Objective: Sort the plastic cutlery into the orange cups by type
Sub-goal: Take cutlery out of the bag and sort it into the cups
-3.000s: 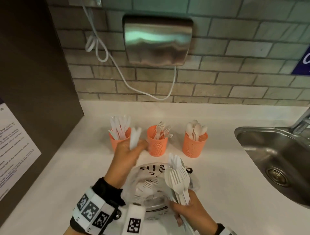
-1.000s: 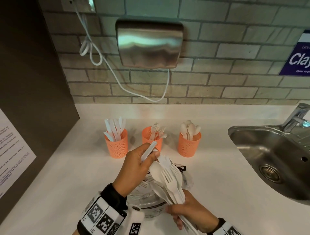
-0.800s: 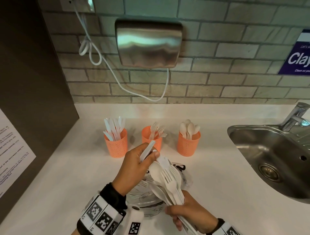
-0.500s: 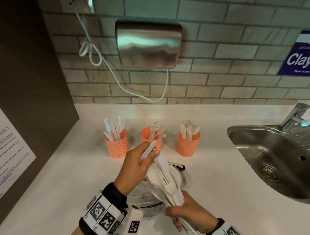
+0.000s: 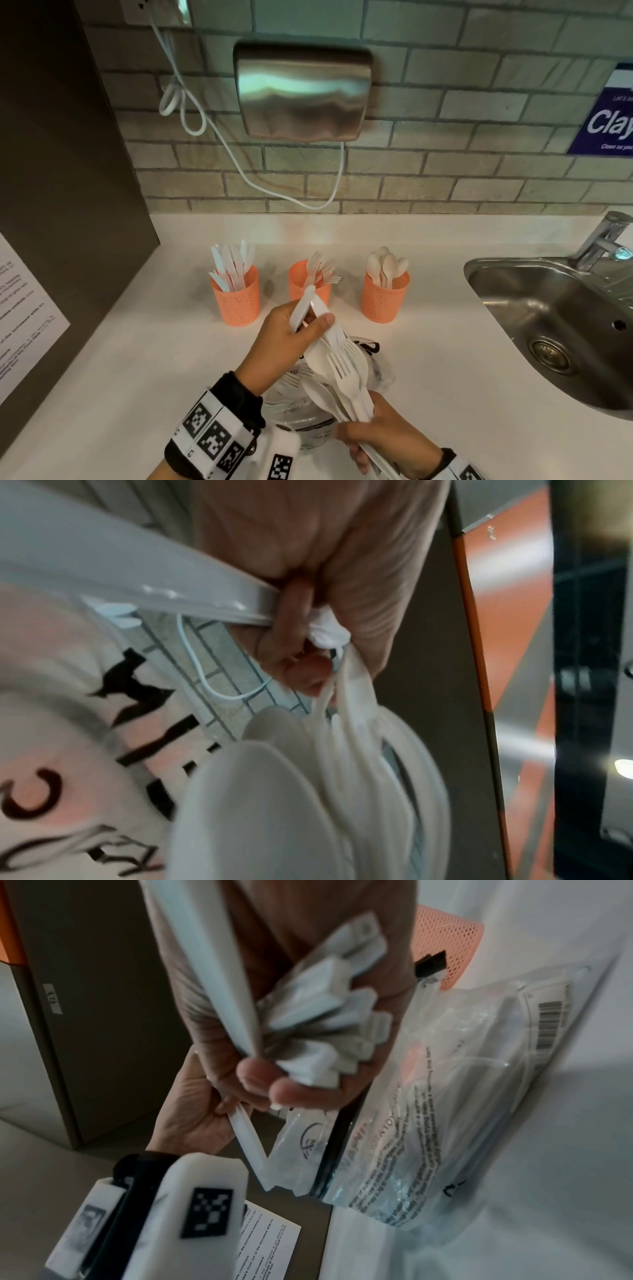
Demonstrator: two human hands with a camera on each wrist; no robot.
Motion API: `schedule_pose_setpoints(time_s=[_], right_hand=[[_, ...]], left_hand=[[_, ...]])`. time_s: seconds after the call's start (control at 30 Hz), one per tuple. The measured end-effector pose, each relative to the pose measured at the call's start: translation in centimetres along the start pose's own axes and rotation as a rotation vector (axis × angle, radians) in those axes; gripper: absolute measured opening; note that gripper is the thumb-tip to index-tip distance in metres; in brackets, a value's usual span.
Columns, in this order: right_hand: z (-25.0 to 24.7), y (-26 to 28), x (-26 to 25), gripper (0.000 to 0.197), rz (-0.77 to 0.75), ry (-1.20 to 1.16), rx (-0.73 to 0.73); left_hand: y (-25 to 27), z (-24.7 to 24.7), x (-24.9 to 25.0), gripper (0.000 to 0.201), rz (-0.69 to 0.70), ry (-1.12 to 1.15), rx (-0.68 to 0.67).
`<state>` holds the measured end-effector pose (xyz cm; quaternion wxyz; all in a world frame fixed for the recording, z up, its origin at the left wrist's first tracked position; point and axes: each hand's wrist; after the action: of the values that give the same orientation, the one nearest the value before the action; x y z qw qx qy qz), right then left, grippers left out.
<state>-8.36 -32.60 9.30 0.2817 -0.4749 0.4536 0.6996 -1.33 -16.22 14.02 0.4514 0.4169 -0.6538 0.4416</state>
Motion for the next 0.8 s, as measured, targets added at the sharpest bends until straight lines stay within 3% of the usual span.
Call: schedule_pose_setpoints(time_s=[0.1, 0.17, 0.37, 0.47, 0.6, 0.7, 0.8], right_hand=[[-0.1, -0.2, -0.1, 0.025, -0.011, 0.013, 0.015], [-0.1, -0.3, -0.2, 0.019, -0.034, 0.037, 0.022], [-0.3, -0.6, -0.1, 0.026, -0.071, 0.121, 0.044], [-0.5, -0.6, 0.0, 0.03, -0.07, 0.115, 0.043], [-0.5, -0.6, 0.2, 0.028, -0.063, 0.071, 0.072], [-0.7, -0.8, 0.3, 0.027, -0.08, 0.037, 0.107], [-0.6, -1.0, 0.1, 0.012, -0.115, 0.006, 0.11]], left_hand=[[-0.1, -0.1, 0.2, 0.033, -0.081, 0.059, -0.085], [-0.2, 0.0, 0.6, 0.02, -0.064, 0.06, -0.054], [-2.1, -1.9, 1.5, 0.03, -0.097, 0.354, 0.46], [-2.7, -3.9, 1.2, 0.024, -0.165, 0.566, 0.603], [-2.4, -4.3, 1.2, 0.012, -0.228, 0.684, 0.456], [-1.6, -3.3, 1.4, 0.013, -0.268, 0.456, 0.297], [-0.8, -1.9, 1.4, 0.015, -0.26, 0.212, 0.167]])
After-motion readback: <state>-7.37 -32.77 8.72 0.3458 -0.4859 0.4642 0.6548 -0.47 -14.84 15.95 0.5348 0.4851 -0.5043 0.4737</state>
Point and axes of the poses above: each hand's wrist, its own y-axis away from the middle knuckle, its own z-axis out of the palm, x = y × z, and after that the axes turned 1 degree about -x, right-handed
